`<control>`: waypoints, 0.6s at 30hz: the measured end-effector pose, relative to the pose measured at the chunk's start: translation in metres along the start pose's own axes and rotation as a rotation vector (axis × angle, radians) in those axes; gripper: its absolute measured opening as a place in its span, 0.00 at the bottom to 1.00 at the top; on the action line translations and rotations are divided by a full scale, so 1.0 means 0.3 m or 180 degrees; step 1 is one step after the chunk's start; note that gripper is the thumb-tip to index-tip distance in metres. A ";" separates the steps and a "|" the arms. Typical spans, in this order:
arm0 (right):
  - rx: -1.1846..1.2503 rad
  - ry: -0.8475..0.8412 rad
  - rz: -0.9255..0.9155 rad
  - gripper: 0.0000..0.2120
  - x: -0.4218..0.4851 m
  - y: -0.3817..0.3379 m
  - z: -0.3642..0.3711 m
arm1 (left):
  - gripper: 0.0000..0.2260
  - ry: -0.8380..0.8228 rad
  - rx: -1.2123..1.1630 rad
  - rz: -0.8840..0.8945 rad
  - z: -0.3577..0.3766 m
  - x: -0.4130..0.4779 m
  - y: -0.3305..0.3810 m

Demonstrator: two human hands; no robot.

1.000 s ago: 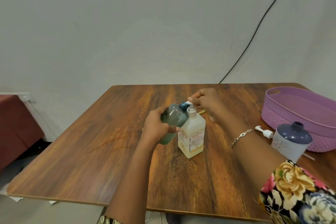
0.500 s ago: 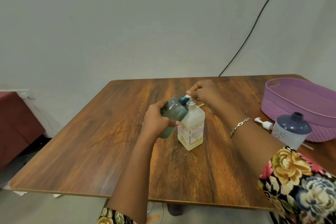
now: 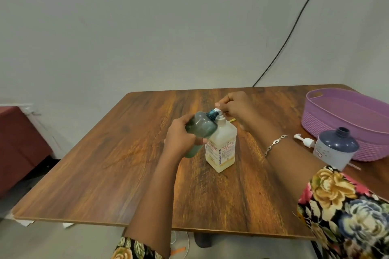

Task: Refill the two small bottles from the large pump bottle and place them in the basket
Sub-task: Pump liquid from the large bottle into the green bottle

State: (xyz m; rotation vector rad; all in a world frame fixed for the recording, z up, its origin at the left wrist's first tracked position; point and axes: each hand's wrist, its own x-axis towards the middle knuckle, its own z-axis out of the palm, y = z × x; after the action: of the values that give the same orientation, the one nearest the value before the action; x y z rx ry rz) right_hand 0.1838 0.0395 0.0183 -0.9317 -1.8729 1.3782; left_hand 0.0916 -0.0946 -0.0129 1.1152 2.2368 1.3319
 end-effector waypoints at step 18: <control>0.0173 0.0046 0.0015 0.09 0.002 -0.061 -0.006 | 0.36 0.0115 -0.0136 0.0104 -0.027 0.022 0.020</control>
State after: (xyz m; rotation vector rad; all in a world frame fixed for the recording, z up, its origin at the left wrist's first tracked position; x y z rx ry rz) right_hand 0.1817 0.0373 0.0363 -0.9174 -1.8146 1.4143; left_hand 0.0853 -0.0929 -0.0030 1.1262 2.2135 1.4169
